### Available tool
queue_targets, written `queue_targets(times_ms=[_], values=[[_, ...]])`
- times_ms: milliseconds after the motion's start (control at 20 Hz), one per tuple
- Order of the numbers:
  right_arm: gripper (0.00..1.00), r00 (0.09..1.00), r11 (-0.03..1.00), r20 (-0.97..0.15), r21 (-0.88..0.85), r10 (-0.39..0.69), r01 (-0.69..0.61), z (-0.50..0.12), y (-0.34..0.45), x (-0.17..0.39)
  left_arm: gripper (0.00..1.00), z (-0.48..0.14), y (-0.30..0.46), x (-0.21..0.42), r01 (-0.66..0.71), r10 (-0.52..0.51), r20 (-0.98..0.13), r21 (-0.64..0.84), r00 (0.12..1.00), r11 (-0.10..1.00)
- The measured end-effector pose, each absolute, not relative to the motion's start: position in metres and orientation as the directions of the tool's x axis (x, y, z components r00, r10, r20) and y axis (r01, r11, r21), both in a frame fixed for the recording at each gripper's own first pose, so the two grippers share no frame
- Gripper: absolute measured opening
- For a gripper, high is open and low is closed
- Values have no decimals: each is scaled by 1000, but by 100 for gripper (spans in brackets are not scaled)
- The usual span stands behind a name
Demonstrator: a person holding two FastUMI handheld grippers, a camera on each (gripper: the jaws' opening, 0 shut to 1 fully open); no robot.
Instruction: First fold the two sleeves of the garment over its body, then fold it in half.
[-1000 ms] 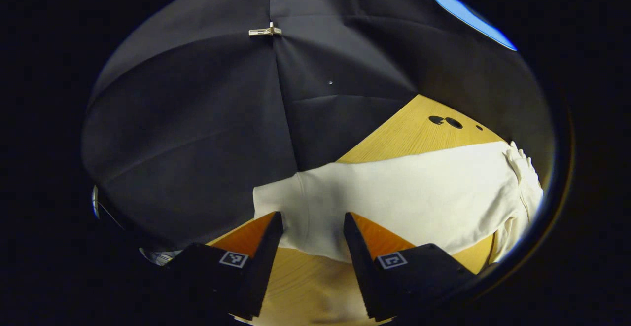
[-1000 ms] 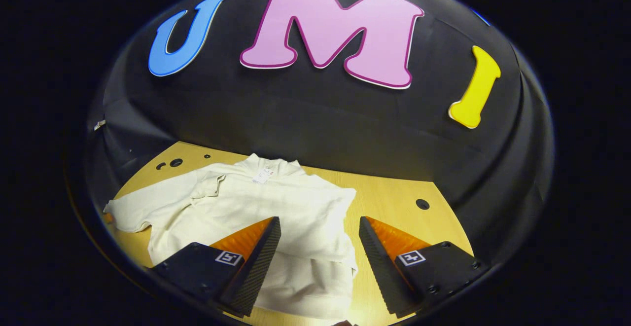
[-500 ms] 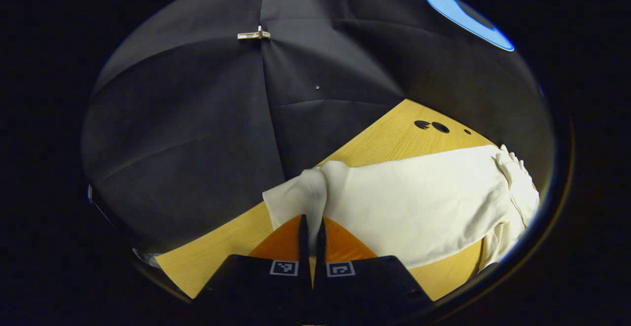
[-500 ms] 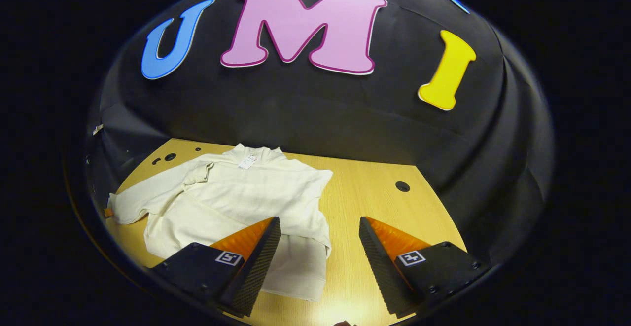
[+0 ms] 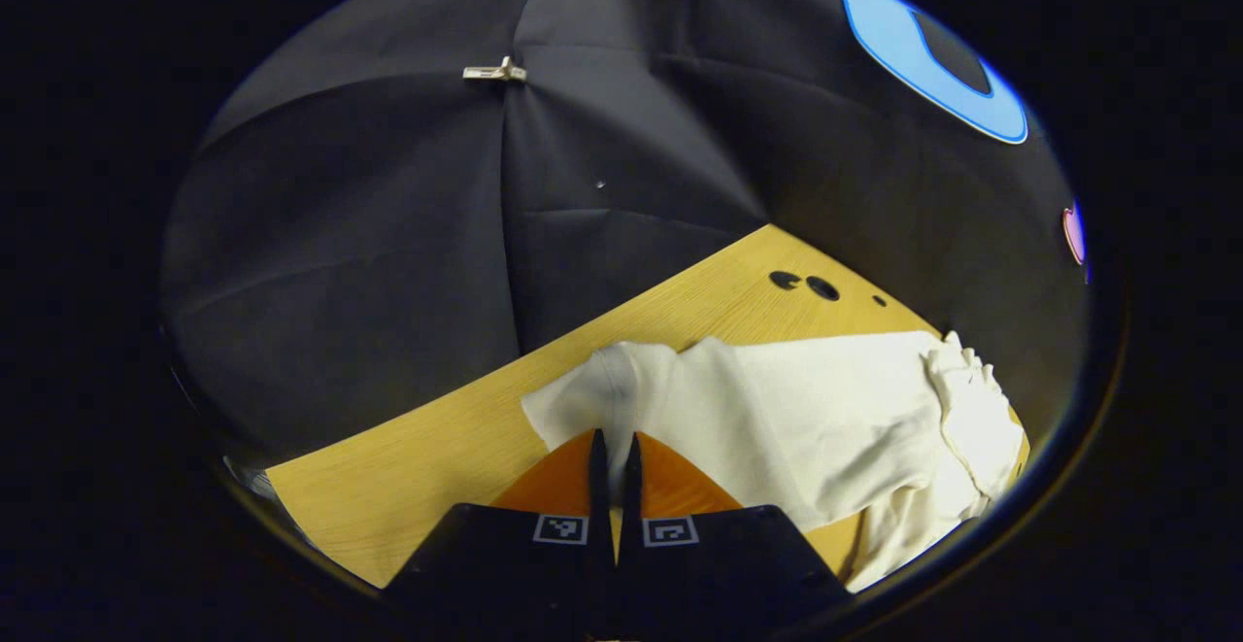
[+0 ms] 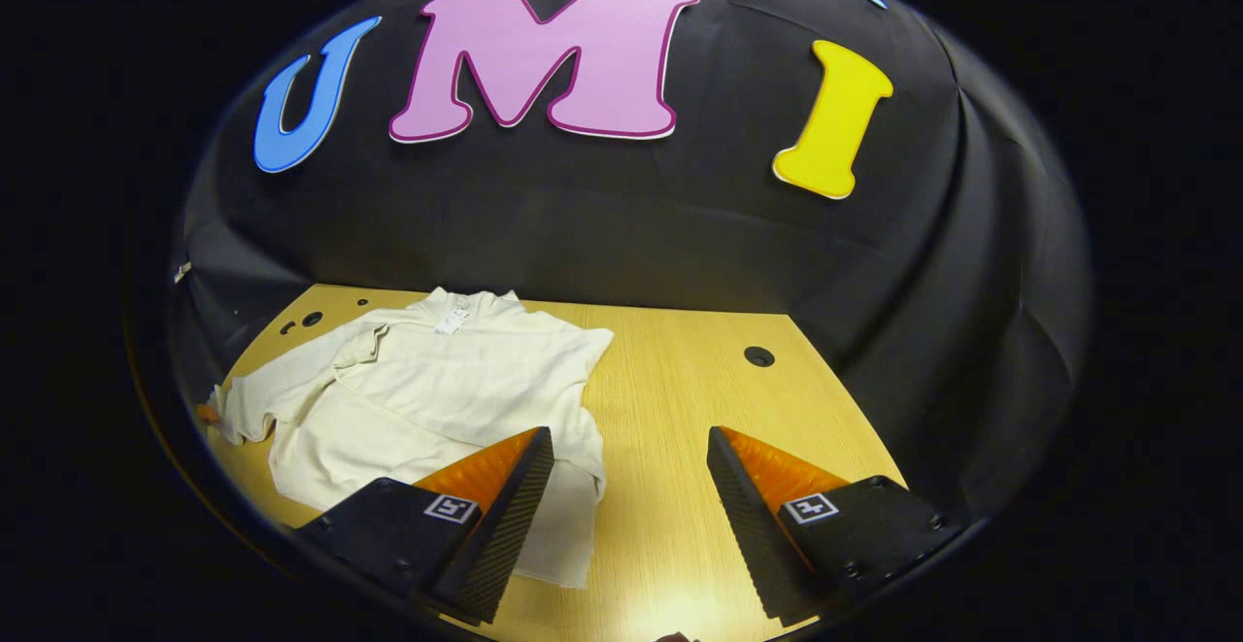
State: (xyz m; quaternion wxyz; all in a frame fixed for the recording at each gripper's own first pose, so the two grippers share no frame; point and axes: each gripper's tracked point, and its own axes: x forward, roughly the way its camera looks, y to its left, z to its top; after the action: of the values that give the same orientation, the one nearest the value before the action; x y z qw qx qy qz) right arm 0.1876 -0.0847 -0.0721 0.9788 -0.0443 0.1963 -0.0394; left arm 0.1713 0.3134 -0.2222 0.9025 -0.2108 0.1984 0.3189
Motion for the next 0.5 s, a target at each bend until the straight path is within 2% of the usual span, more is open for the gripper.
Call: queue_targets(times_ms=[150,500], values=[[98,928,992,-354,-85,-118,94,-79,-99,182,6,-193,297,195,-628,482,-463,-239,744,740],[98,914,993,-387,-19,-118,120,-119,-125,171,6,-113,234,276,-502,412,-348,-226,842,835]])
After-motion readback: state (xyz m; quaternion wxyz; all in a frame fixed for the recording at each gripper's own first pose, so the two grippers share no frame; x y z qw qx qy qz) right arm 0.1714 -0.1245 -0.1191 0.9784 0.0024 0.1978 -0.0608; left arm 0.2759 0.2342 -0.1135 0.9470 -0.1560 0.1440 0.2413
